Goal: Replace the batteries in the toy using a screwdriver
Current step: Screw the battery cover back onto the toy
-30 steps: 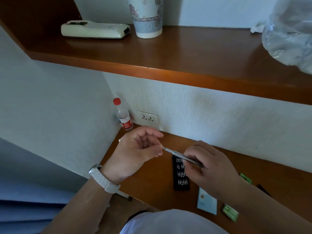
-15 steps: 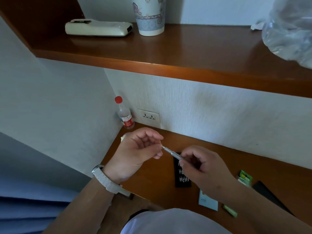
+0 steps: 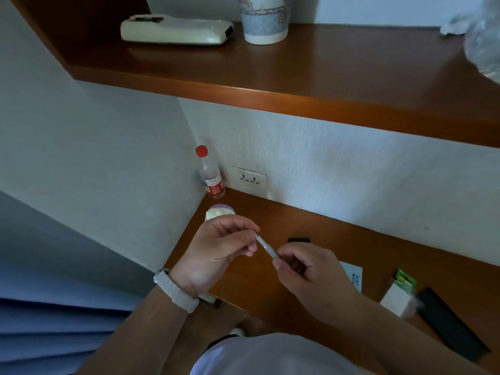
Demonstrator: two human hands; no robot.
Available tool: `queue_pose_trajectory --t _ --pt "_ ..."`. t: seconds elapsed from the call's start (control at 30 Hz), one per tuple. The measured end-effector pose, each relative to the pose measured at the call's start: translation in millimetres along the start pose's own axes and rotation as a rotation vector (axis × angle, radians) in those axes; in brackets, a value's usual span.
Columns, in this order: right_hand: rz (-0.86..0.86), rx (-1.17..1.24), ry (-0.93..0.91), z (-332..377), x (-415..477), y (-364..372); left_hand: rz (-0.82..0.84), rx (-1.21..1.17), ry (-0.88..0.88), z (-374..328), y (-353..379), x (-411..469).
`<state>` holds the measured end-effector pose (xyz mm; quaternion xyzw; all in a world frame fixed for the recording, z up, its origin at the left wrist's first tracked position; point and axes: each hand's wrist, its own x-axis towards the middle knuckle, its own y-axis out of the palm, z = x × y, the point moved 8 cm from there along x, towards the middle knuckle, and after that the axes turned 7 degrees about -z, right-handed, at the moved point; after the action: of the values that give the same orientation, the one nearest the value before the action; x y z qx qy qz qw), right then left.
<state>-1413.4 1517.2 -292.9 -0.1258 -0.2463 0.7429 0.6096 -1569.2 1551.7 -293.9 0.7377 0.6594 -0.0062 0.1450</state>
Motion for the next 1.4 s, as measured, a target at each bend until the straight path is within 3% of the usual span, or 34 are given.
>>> queue_pose_trajectory --t 0.47,0.7,0.87,1.13,1.4 --pt "0.006 0.113 0.103 -5.7 29.5 58.1 -0.124 0.074 -0.048 14.9 -59.2 3.7" --pt "-0.039 0.141 0.158 -19.4 47.9 85.6 -0.460 0.449 -0.097 41.4 -130.5 8.7" --pt "-0.025 0.139 0.271 -42.6 64.1 113.6 -0.413 0.663 -0.149 72.4 -148.4 29.2" --pt "-0.070 0.291 0.504 -75.3 90.1 153.4 -0.397 0.312 -0.363 139.3 -175.2 65.9" --pt "-0.209 0.399 0.563 -87.0 112.2 166.0 -0.314 0.076 -0.506 162.6 -170.6 81.8"
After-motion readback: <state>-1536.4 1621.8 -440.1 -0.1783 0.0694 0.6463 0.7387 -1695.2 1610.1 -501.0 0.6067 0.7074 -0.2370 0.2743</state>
